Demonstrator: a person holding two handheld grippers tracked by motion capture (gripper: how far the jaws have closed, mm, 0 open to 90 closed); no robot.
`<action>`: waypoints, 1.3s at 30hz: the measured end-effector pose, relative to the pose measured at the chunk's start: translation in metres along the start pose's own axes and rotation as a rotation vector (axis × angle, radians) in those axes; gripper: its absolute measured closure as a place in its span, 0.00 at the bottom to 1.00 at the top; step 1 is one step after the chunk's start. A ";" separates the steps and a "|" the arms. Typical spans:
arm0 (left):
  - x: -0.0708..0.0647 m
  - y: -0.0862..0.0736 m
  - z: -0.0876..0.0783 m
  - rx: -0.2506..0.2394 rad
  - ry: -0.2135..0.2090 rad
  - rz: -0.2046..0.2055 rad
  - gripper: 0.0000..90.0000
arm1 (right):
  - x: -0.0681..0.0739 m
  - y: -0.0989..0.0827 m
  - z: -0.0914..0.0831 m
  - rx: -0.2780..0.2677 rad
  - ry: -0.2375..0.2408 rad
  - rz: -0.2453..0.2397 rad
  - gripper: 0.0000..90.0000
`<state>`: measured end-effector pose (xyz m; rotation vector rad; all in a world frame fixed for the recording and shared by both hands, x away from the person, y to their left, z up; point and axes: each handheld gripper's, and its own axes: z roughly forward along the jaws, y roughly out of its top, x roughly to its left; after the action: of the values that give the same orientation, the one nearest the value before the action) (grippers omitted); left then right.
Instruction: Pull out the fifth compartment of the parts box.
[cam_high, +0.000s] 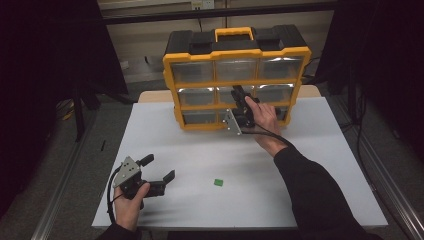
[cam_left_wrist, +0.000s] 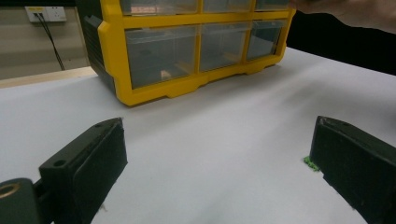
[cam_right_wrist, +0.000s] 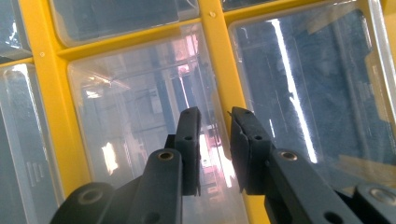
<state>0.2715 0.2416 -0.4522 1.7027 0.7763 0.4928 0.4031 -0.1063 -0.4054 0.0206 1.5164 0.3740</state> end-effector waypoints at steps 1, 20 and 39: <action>0.000 0.000 0.000 0.003 0.005 0.002 0.04 | 0.000 0.000 0.000 -0.004 0.001 -0.007 0.83; 0.000 0.000 0.001 0.004 0.001 -0.002 0.04 | -0.004 -0.002 -0.002 -0.015 0.015 -0.038 0.85; 0.000 0.000 0.000 0.000 0.006 0.000 0.04 | -0.005 0.003 -0.015 -0.033 0.013 -0.050 0.86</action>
<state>0.2714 0.2412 -0.4520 1.7018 0.7807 0.4983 0.3880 -0.1079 -0.4012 -0.0458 1.5203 0.3593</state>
